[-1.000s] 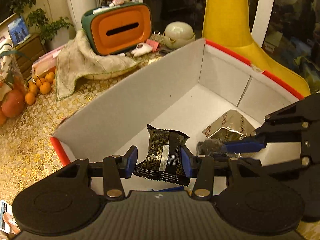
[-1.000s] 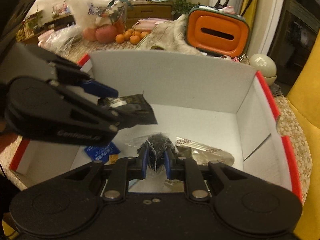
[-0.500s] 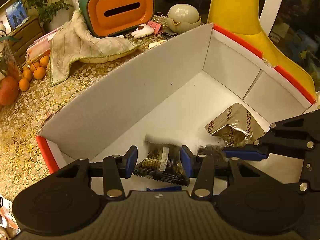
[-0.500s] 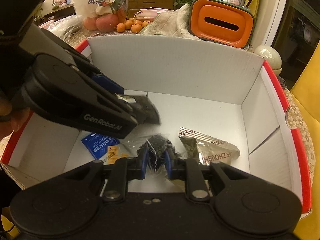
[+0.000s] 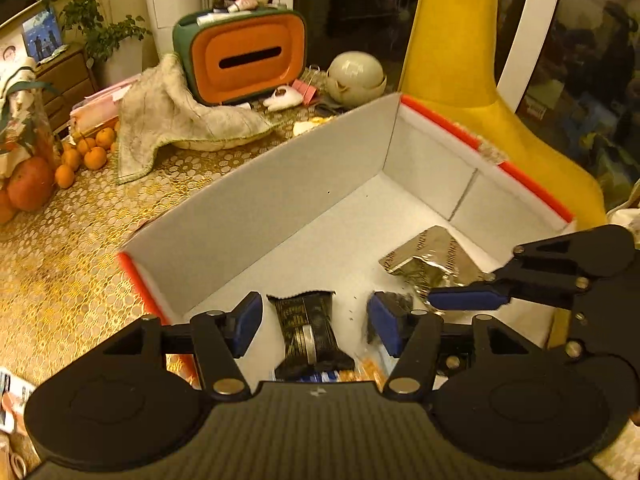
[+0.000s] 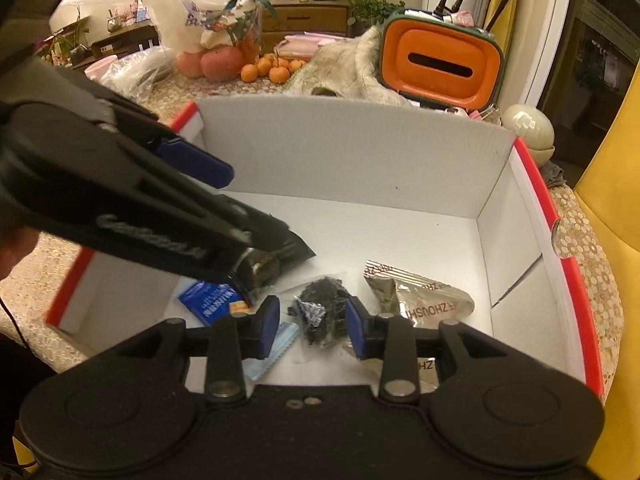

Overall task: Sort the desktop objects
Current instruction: 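Open both tools to drop the black bags into the shoebox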

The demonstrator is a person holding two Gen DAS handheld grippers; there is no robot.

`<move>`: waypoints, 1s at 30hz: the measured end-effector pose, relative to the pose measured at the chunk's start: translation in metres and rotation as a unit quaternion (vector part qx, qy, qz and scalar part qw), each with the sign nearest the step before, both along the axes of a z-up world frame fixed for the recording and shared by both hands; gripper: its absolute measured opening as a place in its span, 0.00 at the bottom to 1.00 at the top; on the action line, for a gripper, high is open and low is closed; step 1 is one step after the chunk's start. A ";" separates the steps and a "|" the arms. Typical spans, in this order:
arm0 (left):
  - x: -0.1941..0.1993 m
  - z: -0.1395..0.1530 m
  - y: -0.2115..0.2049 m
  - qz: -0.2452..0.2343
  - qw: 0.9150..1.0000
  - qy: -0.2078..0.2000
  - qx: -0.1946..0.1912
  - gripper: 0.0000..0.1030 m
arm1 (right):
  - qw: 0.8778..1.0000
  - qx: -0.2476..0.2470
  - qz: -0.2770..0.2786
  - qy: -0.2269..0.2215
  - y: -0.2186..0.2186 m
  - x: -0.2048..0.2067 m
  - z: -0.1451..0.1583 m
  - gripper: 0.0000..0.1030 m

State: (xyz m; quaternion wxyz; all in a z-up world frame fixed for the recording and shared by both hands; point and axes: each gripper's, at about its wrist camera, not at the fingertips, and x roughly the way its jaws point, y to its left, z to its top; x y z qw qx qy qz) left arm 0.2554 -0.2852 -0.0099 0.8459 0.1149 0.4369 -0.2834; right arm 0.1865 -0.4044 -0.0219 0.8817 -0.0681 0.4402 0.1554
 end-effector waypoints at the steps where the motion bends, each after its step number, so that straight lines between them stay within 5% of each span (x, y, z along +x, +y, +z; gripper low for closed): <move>1: -0.005 0.004 0.005 0.001 1.000 -0.003 -0.004 0.57 | 1.000 0.002 0.000 -0.002 0.001 -0.002 0.002 0.34; 15: -0.066 0.043 0.085 0.037 0.997 -0.051 -0.053 0.57 | 1.000 0.022 -0.004 -0.022 0.029 -0.032 0.032 0.36; 30: -0.137 0.072 0.188 0.097 0.986 -0.111 -0.083 0.64 | 0.997 0.047 0.015 -0.052 0.088 -0.061 0.067 0.60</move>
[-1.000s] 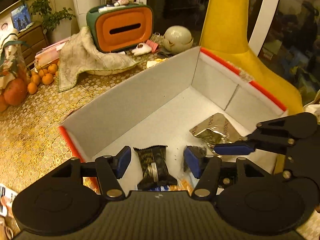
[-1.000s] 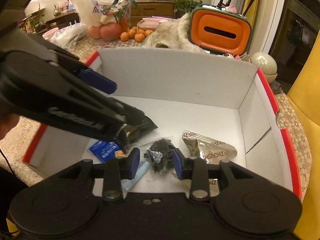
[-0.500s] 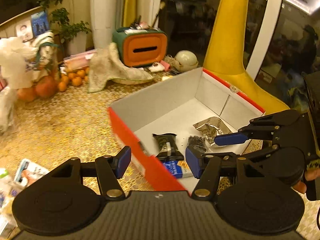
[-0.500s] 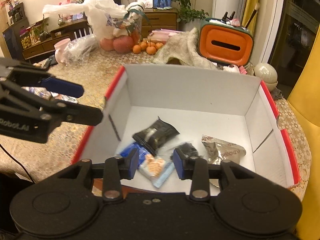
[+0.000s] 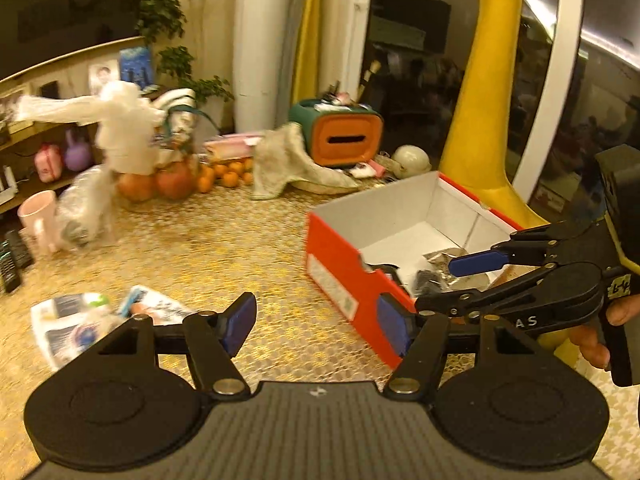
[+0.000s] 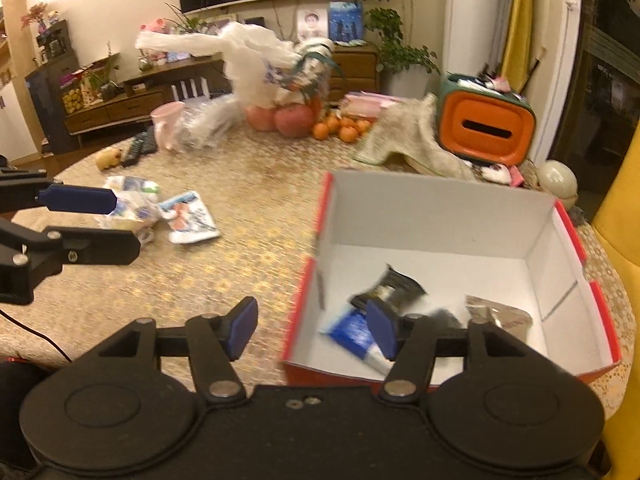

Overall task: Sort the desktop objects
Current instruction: 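Open both tools to drop the black bags into the shoebox, then move both open tools back toward the remaining items on the table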

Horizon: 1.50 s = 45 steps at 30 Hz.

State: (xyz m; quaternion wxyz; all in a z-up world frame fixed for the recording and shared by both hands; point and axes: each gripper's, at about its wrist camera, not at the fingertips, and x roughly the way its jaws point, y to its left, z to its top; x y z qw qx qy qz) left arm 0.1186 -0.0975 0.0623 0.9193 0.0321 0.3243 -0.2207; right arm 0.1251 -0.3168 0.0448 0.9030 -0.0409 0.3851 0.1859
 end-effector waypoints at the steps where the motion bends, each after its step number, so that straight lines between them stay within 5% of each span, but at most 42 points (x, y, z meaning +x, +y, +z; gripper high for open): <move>1: -0.004 0.001 0.007 0.005 1.000 -0.002 -0.002 0.64 | 1.000 0.000 0.005 -0.001 0.006 -0.002 0.003 0.61; 13: -0.037 -0.007 0.086 0.078 0.997 -0.017 -0.012 0.68 | 0.998 0.015 0.057 -0.012 0.080 -0.021 0.019 0.68; 25: -0.054 -0.023 0.157 0.143 0.989 -0.013 -0.044 0.83 | 0.995 0.019 0.093 -0.008 0.139 -0.024 0.009 0.86; 30: -0.062 -0.035 0.178 0.162 0.986 -0.021 -0.035 0.97 | 0.995 0.018 0.098 -0.006 0.157 -0.022 0.004 0.86; 45: -0.048 -0.076 0.217 0.185 0.982 -0.015 -0.033 0.97 | 0.994 -0.006 0.107 0.000 0.199 0.006 -0.017 0.86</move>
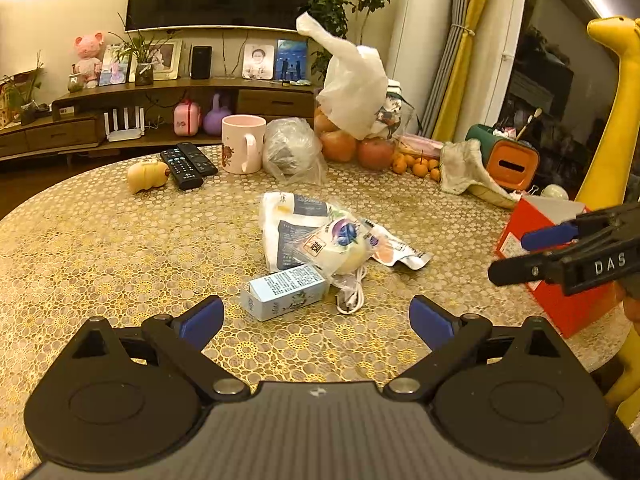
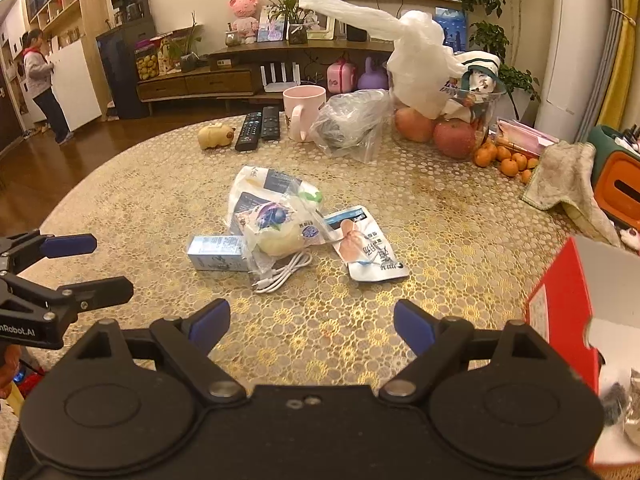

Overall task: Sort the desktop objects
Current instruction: 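Move both open tools back toward the remaining items on the table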

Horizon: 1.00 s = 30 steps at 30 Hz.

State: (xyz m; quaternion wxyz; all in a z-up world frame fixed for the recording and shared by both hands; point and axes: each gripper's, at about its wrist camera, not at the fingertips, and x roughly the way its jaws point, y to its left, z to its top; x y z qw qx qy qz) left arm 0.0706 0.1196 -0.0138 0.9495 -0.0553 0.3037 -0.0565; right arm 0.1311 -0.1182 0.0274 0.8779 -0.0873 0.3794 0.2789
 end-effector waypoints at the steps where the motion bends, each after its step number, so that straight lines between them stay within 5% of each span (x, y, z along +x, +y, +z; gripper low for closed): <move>1: 0.004 -0.004 0.001 -0.002 1.000 0.003 0.001 0.97 | 1.000 -0.003 0.001 -0.001 0.002 0.004 -0.002 0.86; 30: 0.109 -0.077 0.010 -0.086 0.995 0.030 0.044 0.96 | 0.996 -0.082 0.028 0.023 0.044 0.139 -0.095 0.80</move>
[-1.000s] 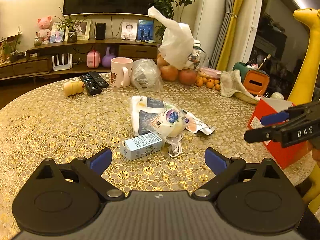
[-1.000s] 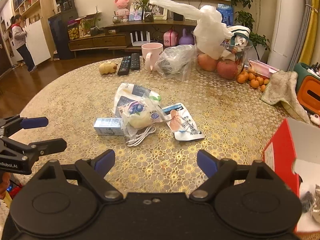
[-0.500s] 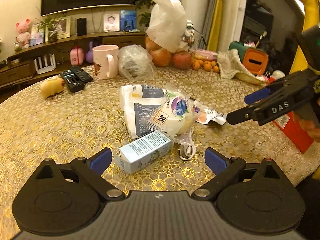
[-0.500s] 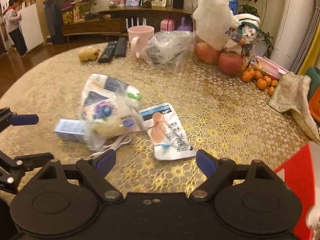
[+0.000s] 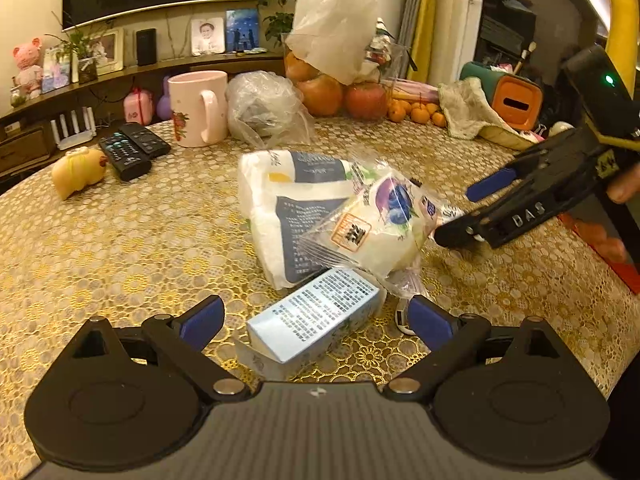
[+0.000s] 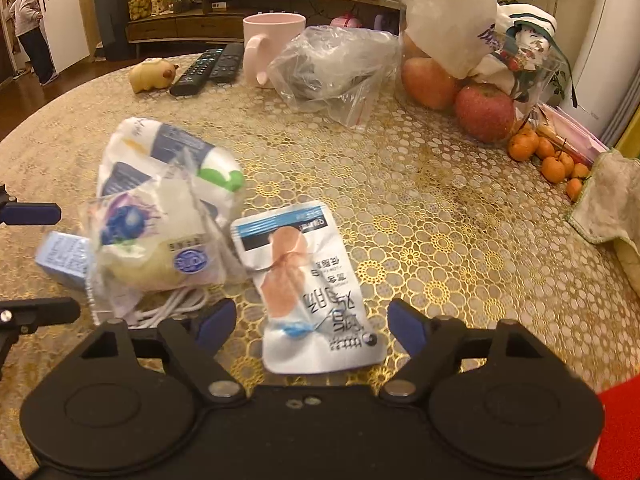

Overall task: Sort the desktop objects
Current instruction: 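Move both open tools back toward the remaining items on the table, then grasp the white milk carton with the left tool while the right tool grasps the sausage pack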

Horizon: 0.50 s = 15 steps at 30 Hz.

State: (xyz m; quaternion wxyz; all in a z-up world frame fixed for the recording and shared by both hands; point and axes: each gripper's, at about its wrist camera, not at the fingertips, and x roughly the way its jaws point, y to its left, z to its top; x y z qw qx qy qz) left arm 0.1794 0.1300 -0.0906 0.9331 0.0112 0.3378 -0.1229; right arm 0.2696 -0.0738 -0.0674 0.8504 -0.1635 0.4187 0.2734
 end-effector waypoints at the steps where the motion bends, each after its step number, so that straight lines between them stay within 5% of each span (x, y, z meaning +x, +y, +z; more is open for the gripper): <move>1: 0.001 -0.002 -0.001 -0.002 1.000 0.000 0.004 0.96 | 1.000 0.001 0.001 0.001 0.000 0.002 -0.001 0.79; 9: 0.004 -0.011 -0.002 -0.012 1.000 0.004 0.012 0.88 | 1.000 0.003 0.020 0.001 0.009 0.013 -0.012 0.75; 15: 0.004 -0.012 -0.002 -0.012 1.000 0.001 0.017 0.70 | 0.999 0.020 0.027 0.012 0.008 0.014 -0.012 0.63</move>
